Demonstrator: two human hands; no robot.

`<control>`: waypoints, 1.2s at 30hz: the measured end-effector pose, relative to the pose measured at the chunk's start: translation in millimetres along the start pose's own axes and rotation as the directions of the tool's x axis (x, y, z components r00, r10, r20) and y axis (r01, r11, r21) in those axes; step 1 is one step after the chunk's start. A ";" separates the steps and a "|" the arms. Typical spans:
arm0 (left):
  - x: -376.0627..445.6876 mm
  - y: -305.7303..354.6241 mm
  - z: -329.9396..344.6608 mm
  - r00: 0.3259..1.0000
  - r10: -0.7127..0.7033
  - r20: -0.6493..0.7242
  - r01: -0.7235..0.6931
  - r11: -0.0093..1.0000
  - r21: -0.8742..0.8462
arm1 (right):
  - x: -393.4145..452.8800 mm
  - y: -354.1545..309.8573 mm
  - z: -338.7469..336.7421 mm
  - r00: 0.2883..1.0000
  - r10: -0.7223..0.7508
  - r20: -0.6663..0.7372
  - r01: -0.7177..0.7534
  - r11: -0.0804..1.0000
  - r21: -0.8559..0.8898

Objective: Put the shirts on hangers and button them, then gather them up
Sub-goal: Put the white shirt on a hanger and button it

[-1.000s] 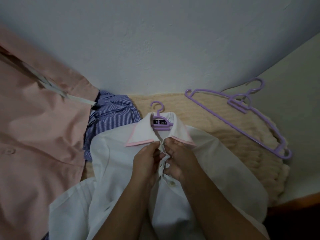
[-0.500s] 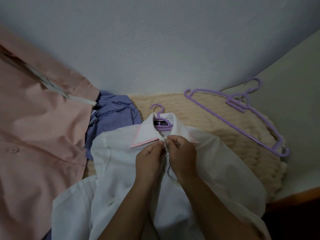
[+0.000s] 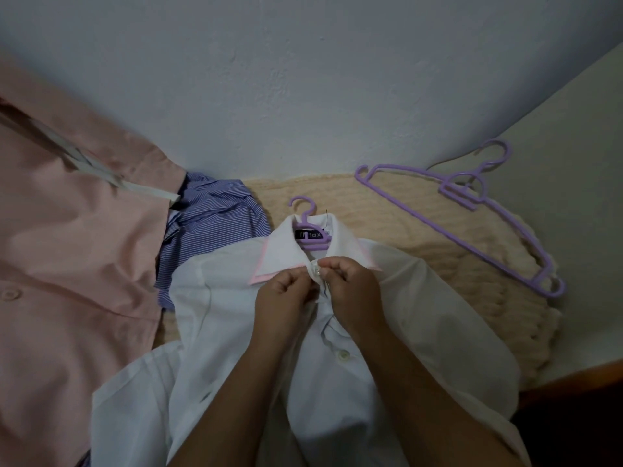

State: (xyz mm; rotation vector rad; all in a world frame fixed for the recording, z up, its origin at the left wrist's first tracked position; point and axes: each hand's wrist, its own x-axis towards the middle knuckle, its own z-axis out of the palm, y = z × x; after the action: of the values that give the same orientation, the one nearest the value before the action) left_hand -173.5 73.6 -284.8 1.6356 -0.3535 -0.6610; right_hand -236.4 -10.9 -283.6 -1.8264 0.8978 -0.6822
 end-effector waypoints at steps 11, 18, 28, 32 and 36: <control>6.5 10.8 -3.0 0.995 -0.071 0.066 0.078 0.990 -0.114 | 2.4 1.1 -4.9 0.994 -0.108 0.020 0.109 0.991 -0.082; 12.1 5.6 -3.8 0.976 -0.175 0.133 0.197 0.965 -0.176 | 1.8 -0.9 1.3 0.983 -0.151 -0.101 0.141 0.985 -0.095; 2.6 -6.9 -13.6 0.990 -0.141 -0.014 0.141 0.977 0.162 | -14.3 12.1 -7.4 0.992 0.109 -0.069 -0.106 0.993 0.042; -13.7 -19.8 -18.2 0.999 -0.027 -0.044 0.045 0.859 0.509 | -50.2 20.1 -3.8 0.956 0.291 -0.022 -0.288 0.953 0.098; -35.1 -20.9 -21.6 0.998 0.053 -0.027 -0.032 0.852 0.523 | -73.5 23.8 -3.2 0.958 0.276 0.077 -0.276 0.961 -0.006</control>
State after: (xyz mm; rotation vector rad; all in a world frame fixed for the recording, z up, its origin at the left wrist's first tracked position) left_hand -191.0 114.8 -296.2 2.1504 -0.5762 -0.5202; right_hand -287.8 41.0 -309.2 -1.6685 1.0728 -0.4350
